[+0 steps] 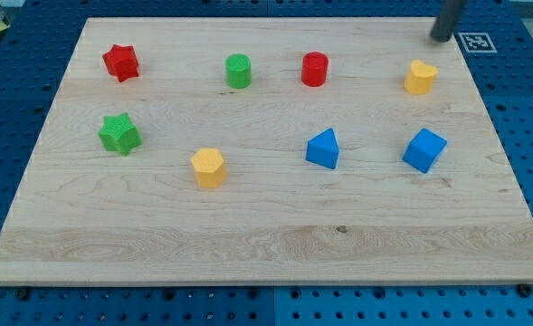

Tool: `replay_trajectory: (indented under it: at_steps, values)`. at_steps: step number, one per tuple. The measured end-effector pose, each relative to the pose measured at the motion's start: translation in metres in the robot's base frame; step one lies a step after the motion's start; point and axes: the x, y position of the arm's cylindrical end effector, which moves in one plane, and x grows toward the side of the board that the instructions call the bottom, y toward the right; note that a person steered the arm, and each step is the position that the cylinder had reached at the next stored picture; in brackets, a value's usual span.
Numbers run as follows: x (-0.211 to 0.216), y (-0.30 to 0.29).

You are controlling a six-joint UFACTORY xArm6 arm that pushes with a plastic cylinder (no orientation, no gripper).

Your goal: Move the arm to the top left of the red star

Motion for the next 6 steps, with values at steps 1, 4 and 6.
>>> replay_trajectory:
  at_steps: [1, 4, 6]
  values:
    - [0.007, -0.086]
    - [-0.007, -0.354]
    - [-0.008, -0.501]
